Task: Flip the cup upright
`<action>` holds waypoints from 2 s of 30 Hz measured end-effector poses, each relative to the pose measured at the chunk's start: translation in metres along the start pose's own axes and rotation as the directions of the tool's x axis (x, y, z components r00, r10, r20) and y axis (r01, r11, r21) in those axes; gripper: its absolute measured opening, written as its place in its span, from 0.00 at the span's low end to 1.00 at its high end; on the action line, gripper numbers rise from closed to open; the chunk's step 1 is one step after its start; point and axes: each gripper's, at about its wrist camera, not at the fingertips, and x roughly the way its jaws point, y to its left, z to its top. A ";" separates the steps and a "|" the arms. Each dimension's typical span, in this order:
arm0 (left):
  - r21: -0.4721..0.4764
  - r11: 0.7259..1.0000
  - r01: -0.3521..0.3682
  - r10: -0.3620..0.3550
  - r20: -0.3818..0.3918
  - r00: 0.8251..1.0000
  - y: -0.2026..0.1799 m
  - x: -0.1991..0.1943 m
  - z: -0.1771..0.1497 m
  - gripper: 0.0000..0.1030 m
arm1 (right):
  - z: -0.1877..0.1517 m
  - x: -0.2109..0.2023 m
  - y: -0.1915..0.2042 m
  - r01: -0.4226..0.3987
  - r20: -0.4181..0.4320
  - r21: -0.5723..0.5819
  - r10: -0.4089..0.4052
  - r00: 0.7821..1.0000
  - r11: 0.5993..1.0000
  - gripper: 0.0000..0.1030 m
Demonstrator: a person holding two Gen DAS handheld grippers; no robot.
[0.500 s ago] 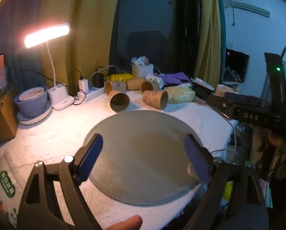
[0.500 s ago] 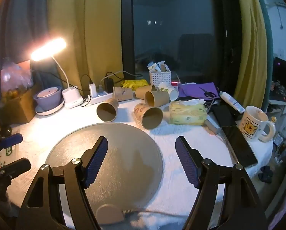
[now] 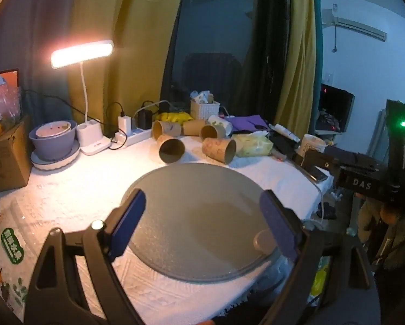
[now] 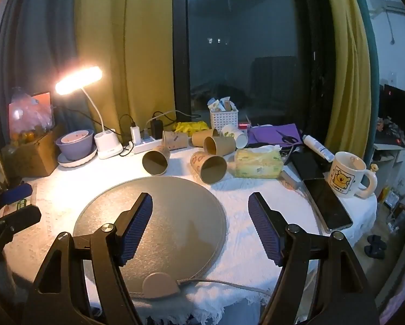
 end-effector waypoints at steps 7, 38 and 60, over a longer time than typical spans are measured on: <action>-0.017 1.000 0.004 -0.004 0.001 1.000 0.007 -0.005 0.008 0.85 | -0.007 -0.010 0.004 -0.007 0.017 -0.006 0.007 1.000 1.000 0.74; -0.040 0.999 -0.001 0.002 0.044 0.999 0.007 -0.012 0.009 0.85 | -0.008 -0.023 0.007 -0.019 0.046 -0.017 0.020 0.999 1.000 0.74; -0.051 0.998 -0.033 0.035 0.034 0.999 0.008 -0.012 0.006 0.85 | -0.009 -0.024 0.009 -0.021 0.047 -0.017 0.022 0.999 1.000 0.74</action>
